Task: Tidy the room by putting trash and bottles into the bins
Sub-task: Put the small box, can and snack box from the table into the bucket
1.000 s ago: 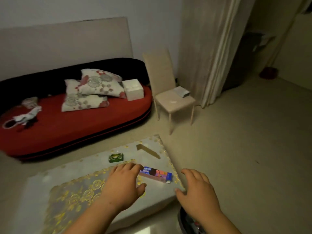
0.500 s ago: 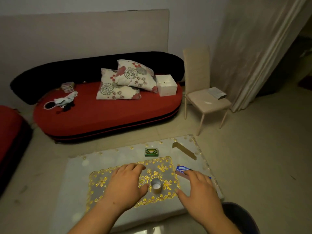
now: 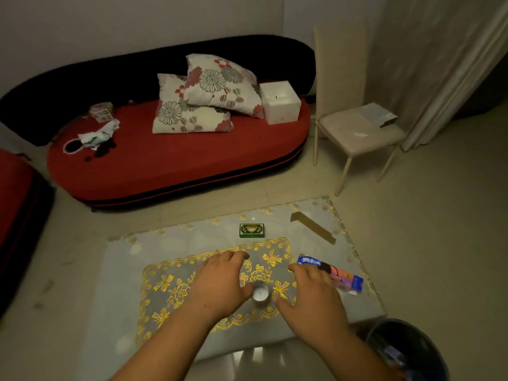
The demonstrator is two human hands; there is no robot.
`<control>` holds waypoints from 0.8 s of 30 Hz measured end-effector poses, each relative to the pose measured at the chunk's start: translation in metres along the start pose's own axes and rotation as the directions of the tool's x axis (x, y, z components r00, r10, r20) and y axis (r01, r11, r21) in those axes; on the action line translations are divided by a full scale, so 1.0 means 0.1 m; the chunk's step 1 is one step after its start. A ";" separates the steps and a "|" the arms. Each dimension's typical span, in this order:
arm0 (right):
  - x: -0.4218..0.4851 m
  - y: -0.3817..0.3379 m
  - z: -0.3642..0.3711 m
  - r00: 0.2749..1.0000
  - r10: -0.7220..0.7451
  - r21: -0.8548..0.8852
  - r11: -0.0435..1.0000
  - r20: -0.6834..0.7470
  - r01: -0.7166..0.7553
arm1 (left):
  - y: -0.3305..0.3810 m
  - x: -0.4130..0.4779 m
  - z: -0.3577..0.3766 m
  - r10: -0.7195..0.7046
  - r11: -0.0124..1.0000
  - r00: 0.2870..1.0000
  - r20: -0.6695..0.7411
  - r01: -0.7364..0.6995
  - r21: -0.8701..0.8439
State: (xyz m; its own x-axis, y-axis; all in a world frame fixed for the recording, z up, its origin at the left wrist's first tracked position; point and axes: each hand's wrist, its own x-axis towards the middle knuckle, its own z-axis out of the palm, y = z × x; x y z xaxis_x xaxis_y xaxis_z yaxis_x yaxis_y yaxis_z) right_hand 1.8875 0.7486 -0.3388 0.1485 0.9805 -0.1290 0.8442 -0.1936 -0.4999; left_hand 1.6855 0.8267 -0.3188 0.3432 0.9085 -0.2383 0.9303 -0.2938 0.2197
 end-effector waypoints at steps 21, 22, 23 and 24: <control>1.24 0.58 2.62 0.943 0.250 0.036 0.964 0.220 -0.264 | -1.09 3.05 2.32 0.196 0.977 0.972 0.133 -0.205 0.059; 1.26 0.62 2.72 0.935 0.265 0.034 0.959 0.234 -0.280 | -1.11 3.15 2.42 0.205 0.975 0.970 0.131 -0.213 0.057; 1.27 0.65 2.80 0.926 0.281 0.034 0.954 0.251 -0.298 | -1.12 3.23 2.52 0.207 0.976 0.970 0.130 -0.215 0.048; 1.27 0.67 2.88 0.917 0.297 0.032 0.948 0.268 -0.316 | -1.13 3.30 2.59 0.205 0.977 0.970 0.130 -0.211 0.037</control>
State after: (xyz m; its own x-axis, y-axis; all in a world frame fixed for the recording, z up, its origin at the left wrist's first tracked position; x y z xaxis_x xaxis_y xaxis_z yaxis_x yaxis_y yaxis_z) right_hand 1.8145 0.8504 -0.6356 0.2485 0.8320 -0.4960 0.7371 -0.4946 -0.4605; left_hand 1.7274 1.0824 -0.6672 0.5406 0.7826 -0.3088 0.8408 -0.4900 0.2301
